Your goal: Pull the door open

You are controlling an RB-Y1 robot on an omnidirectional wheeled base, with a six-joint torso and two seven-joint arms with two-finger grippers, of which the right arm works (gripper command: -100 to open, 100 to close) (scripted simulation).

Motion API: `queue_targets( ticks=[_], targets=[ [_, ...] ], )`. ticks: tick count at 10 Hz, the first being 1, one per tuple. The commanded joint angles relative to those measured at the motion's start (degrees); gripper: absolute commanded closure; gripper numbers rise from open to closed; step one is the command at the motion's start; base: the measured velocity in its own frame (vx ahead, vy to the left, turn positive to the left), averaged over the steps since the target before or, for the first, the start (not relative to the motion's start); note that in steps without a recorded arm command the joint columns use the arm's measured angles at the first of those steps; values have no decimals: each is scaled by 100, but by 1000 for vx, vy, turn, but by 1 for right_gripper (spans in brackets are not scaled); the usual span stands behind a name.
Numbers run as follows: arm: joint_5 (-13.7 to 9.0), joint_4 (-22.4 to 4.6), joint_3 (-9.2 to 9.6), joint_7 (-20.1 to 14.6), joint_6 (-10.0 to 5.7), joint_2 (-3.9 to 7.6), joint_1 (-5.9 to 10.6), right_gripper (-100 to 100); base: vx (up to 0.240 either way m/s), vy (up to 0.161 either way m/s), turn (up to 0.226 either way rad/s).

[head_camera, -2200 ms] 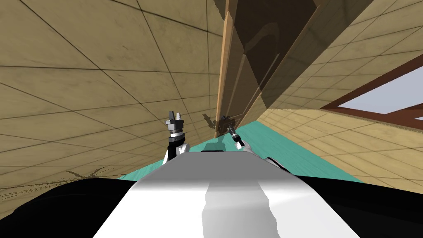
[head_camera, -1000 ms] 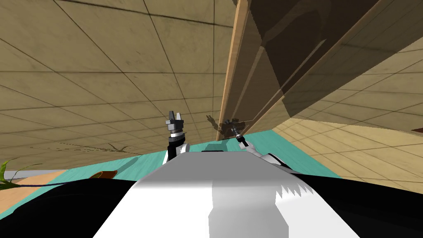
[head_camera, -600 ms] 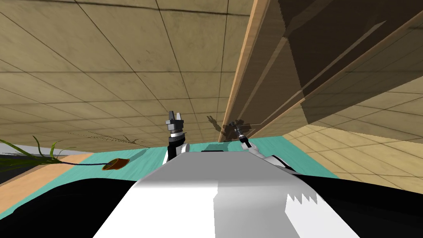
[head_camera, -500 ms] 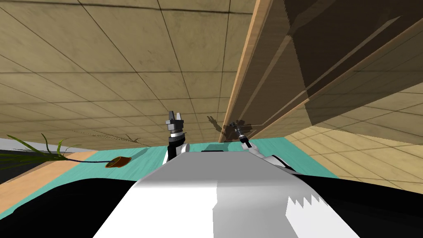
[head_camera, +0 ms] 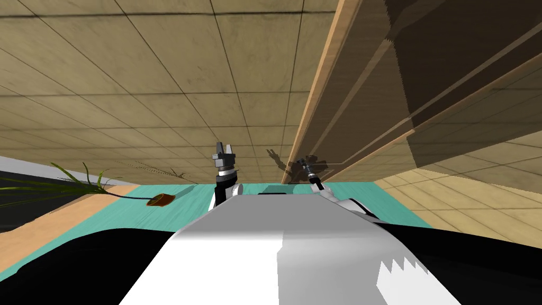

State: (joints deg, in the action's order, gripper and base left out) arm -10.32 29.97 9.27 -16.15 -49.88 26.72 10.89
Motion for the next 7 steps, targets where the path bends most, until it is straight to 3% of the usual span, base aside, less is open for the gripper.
queue_targets(
  ticks=[1,2,4,5,7],
  targets=[
    [-8,35,-14,11,24,4,-25,-100,12,-5,29],
    [-72,-67,-136,32,-2,28,-29,-100,33,-9,199],
    [-63,-42,-119,31,26,26,-29,-100,29,-14,94],
    [-63,-42,-119,31,26,26,-29,100,-2,1,-20],
    [-63,-42,-119,31,26,26,-29,100,-4,2,-7]
  ],
)
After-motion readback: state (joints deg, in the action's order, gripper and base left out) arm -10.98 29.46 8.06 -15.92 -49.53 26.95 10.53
